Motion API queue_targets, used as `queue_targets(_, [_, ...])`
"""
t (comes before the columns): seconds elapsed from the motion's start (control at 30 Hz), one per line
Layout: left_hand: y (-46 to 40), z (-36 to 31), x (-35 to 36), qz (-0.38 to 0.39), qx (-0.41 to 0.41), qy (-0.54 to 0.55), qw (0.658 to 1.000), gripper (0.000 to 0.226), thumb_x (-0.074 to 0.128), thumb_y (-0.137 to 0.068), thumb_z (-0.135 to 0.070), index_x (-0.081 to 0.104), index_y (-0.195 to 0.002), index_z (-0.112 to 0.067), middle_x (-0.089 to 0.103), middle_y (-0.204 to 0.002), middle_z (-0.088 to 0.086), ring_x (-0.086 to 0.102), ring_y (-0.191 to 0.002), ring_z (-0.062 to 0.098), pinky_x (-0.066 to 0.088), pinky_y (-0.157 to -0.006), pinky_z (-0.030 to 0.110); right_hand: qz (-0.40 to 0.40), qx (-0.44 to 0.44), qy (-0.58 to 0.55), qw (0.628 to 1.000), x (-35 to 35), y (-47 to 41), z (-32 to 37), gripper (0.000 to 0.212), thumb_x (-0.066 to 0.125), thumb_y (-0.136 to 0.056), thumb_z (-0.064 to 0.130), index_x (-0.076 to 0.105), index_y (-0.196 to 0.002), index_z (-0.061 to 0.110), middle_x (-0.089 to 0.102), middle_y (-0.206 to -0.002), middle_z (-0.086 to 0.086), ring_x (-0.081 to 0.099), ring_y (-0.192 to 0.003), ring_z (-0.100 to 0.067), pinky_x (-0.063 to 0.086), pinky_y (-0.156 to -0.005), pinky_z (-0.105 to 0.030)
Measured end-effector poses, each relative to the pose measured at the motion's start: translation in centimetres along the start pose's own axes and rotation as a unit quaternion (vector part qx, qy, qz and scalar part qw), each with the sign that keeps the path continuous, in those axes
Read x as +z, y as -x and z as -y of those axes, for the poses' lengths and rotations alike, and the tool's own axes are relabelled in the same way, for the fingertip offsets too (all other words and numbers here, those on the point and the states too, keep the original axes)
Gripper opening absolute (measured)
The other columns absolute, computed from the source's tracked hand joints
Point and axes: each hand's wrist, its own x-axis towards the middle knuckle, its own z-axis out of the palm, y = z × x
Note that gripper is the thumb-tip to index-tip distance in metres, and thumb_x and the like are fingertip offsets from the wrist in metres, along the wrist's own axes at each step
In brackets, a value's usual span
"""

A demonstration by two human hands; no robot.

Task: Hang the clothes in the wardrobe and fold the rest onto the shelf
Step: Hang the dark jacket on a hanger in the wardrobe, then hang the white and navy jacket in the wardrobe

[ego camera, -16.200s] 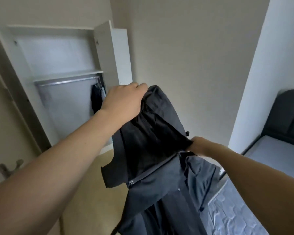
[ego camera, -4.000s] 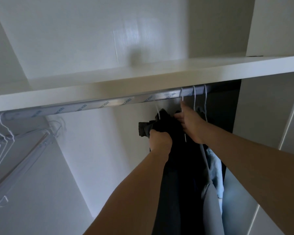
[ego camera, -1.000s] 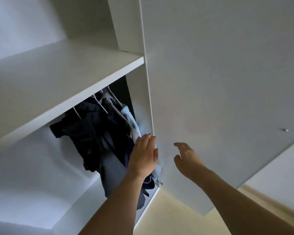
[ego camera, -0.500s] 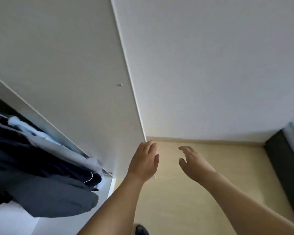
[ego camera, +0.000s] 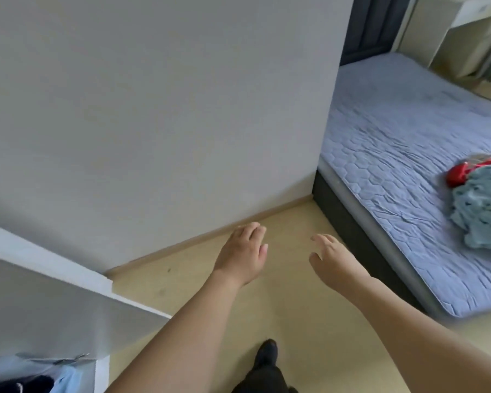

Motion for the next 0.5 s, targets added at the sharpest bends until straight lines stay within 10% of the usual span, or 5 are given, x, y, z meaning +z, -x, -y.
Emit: queue_targets(0.5, [-24.9,-22.9,8.2,0.1,0.147,0.045,0.983,0.05,0.038,-0.091,-0.033,0.052,-0.13,-0.005,0.05,-0.136,0.011,0.048,-0.122,0.032,0.032,-0.106,0.036,-0.085,0.163,-0.062,0.981,-16.6,-4.9,-22.6,0.044,0.041,-0.096,0.017,0.04,-0.139,0.016,0.038,-0.145,-0.003,0.04,-0.13,-0.021,0.034,-0.102,-0.03])
